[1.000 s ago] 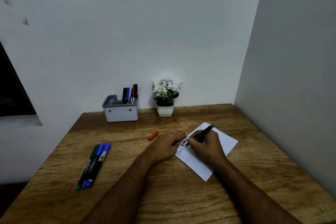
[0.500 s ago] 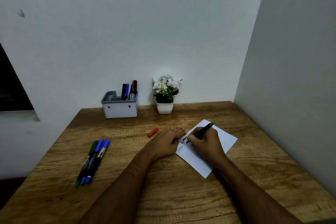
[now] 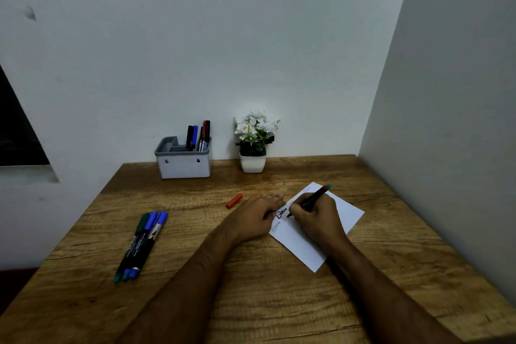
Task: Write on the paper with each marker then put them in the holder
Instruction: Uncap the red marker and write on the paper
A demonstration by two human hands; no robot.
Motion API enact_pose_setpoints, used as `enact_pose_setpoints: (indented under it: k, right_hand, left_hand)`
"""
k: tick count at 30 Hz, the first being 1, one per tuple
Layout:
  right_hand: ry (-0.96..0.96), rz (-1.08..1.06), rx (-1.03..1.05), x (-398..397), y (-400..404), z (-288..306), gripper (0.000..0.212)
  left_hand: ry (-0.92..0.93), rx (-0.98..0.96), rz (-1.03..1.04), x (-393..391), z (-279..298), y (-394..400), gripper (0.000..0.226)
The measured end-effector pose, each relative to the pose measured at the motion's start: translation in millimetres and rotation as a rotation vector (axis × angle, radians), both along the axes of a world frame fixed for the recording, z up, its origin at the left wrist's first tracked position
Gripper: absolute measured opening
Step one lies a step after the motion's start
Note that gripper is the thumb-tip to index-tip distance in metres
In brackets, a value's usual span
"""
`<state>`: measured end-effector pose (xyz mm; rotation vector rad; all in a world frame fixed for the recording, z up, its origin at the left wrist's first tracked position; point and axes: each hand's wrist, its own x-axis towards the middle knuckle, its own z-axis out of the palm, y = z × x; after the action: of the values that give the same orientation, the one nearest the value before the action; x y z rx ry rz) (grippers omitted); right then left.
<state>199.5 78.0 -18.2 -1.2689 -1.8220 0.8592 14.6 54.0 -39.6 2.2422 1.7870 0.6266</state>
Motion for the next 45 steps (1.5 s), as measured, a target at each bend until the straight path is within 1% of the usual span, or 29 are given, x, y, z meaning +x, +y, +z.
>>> enact_pose_setpoints:
  k: [5,13,20,27,30,34,37,38,41,43,45]
  right_hand:
    - [0.005,-0.013,0.012,-2,2,-2,0.011]
    - [0.021,-0.042,0.030,-2,7,-5,0.016]
    - [0.025,-0.057,0.012,-2,6,-6,0.014]
    - [0.035,-0.071,0.014,-2,7,-6,0.011]
    - [0.076,-0.078,0.016,0,8,-6,0.014]
    - [0.206,-0.066,0.027,4,8,-3,0.010]
    - [0.349,-0.028,0.022,7,7,1,0.000]
    - [0.375,-0.021,0.028,7,6,2,0.002]
    - [0.372,-0.003,0.062,7,3,4,0.007]
    - [0.385,0.021,0.076,7,1,6,0.006]
    - [0.430,0.046,0.088,7,-1,9,0.001]
  left_hand:
    - [0.003,-0.010,0.012,-1,-1,1,0.053]
    - [-0.018,0.010,-0.005,0,1,0,0.052]
    - [-0.002,0.003,0.000,-1,-2,0,0.054]
    - [-0.031,0.021,-0.001,1,2,-3,0.052]
    - [-0.039,0.029,0.000,2,4,-4,0.050]
    - [-0.071,0.004,-0.013,2,6,-4,0.048]
    - [-0.176,-0.019,-0.005,-1,6,-4,0.048]
    - [-0.222,-0.015,0.005,-2,6,-6,0.046]
    - [-0.293,0.038,0.058,-4,10,-8,0.041]
    - [-0.307,0.070,0.129,-7,14,-7,0.044]
    - [-0.268,0.116,0.231,-12,19,-6,0.051]
